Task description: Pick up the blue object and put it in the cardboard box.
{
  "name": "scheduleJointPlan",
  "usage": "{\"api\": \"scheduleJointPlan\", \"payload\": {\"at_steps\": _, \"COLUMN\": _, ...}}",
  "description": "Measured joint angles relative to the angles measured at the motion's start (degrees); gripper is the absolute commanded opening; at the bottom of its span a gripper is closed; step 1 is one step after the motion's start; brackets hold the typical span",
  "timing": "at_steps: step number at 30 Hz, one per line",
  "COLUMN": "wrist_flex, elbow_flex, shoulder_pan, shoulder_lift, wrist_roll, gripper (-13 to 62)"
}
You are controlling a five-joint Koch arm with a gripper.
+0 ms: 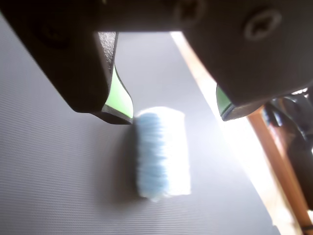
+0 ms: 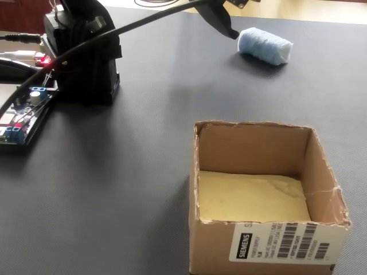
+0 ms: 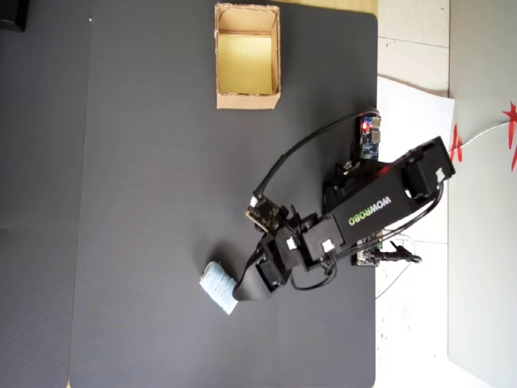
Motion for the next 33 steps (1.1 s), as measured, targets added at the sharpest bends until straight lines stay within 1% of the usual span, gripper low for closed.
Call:
{"api": "scheduleJointPlan", "payload": {"at_steps": 2, "wrist_flex": 2.5, "elbow_flex": -1.2, "shoulder_pan": -0.1, "shoulder_lift": -4.2, "wrist_roll": 0.0, "gripper": 33.7}}
{"api": "scheduleJointPlan", "payload": {"at_steps": 7, "wrist_flex": 2.6, "elbow_flex": -4.7, "shoulder_pan": -0.2, "shoulder_lift": -10.5, "wrist_roll": 0.0, "gripper": 33.7}}
{"api": "scheduleJointPlan", "payload": {"at_steps": 17, "wrist_flex": 2.5, "elbow_flex": -9.6, "shoulder_pan": -0.8, "shoulder_lift": -18.1, "wrist_roll": 0.0, "gripper": 33.9}}
{"api": "scheduleJointPlan", "payload": {"at_steps": 26, "wrist_flex": 2.5, "elbow_flex": -15.6, "shoulder_pan": -4.0, "shoulder_lift": -24.3, "wrist_roll": -1.2, "gripper": 33.9}}
{"api": "scheduleJointPlan", "payload": {"at_steps": 30, "wrist_flex": 2.6, "elbow_flex": -16.1, "shoulder_pan": -4.2, "shoulder_lift": -25.2, "wrist_roll": -1.2, "gripper": 32.4}}
{"api": "scheduleJointPlan", "payload": {"at_steps": 33, "wrist_flex": 2.6, "elbow_flex": -17.0, "shoulder_pan": -5.0, "shoulder_lift": -26.1, "wrist_roll": -1.6, "gripper": 25.8}}
